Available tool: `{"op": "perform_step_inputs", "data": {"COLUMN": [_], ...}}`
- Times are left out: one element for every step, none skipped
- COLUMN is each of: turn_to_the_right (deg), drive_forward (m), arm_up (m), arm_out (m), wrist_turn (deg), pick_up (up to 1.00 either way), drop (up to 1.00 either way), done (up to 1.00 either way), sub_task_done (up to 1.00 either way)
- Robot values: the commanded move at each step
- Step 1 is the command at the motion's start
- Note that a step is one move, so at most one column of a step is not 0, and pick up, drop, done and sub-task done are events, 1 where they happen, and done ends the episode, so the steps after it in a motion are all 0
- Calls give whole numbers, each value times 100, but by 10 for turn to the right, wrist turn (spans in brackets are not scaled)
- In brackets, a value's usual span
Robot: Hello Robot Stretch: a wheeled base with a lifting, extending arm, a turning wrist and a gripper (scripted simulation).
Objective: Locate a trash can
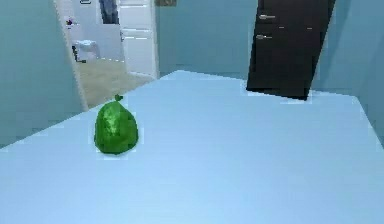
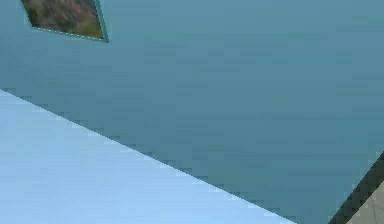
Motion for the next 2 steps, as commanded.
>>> {"op": "perform_step_inputs", "data": {"turn_to_the_right": [0, 0], "drive_forward": [100, 80], "arm_up": [0, 0], "arm_out": [0, 0], "wrist_turn": [0, 0], "pick_up": [0, 0], "drop": [0, 0], "done": [0, 0], "sub_task_done": [0, 0]}}
